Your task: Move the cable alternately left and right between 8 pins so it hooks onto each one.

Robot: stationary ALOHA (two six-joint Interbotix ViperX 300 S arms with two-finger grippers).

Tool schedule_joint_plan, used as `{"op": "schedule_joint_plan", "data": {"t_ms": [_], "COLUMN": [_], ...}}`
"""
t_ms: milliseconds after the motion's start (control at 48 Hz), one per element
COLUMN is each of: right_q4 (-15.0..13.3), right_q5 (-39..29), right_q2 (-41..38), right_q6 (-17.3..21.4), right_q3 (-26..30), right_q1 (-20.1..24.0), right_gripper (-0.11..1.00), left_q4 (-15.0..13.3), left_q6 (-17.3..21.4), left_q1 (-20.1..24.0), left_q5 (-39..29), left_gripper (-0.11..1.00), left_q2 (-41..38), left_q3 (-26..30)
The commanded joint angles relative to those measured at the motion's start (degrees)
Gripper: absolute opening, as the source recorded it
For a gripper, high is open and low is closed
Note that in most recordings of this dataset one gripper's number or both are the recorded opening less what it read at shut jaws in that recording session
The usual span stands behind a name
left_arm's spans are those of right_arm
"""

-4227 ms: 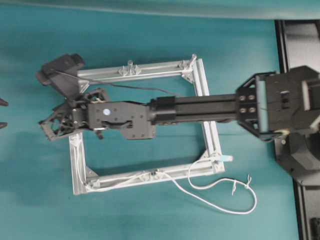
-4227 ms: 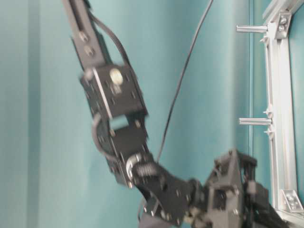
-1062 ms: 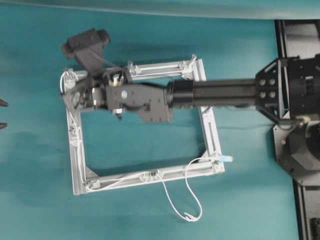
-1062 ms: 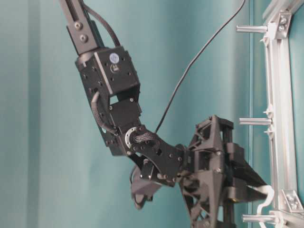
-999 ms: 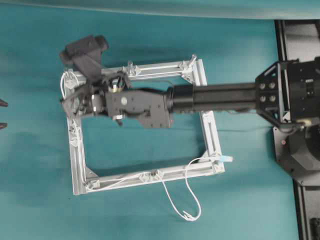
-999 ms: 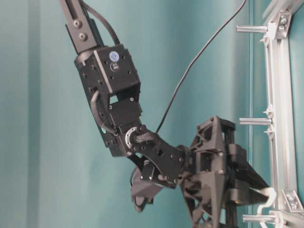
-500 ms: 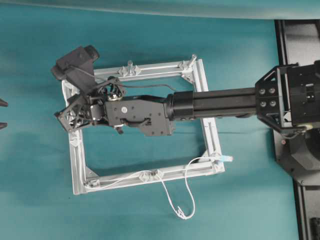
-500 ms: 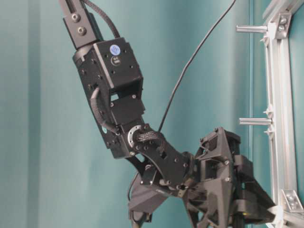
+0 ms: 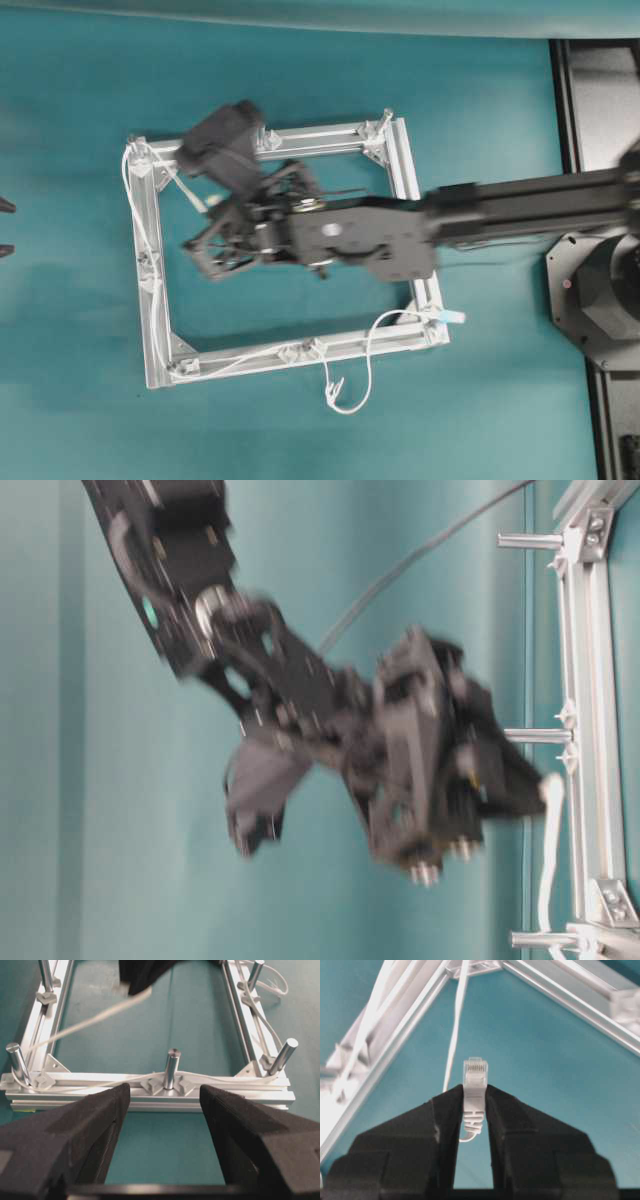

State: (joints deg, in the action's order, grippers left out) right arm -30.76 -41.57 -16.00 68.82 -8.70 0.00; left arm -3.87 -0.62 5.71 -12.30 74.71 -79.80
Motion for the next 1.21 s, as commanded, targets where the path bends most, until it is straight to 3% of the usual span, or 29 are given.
{"op": "schedule_joint_plan", "data": {"t_ms": [0, 479, 895, 979, 1187], "right_q4": [0.4, 0.8, -1.2, -3.0, -15.1], "right_q5": [0.3, 0.0, -0.1, -0.9, -3.0], "right_q2": [4.9, 14.0, 16.3, 16.3, 16.9], "right_q6": [0.2, 0.3, -2.3, -2.9, -2.7], "right_q3": [-3.6, -18.0, -21.2, -21.2, -21.1], "right_q1": [0.4, -1.5, -6.2, -7.1, -7.9], "right_gripper": [0.16, 0.16, 0.16, 0.16, 0.16], "left_q4": [0.2, 0.2, 0.2, 0.2, 0.2], "left_q6": [-0.3, -0.1, -0.1, -0.1, -0.1], "left_q1": [-0.2, -0.2, -0.2, -0.2, -0.1], "left_q5": [0.4, -0.1, -0.1, -0.1, -0.1], "left_gripper": [0.70, 0.70, 0.70, 0.70, 0.70], "left_q2": [-0.4, 3.7, 3.8, 3.8, 3.8], "left_q3": [0.6, -0.1, -0.1, -0.1, -0.1]}}
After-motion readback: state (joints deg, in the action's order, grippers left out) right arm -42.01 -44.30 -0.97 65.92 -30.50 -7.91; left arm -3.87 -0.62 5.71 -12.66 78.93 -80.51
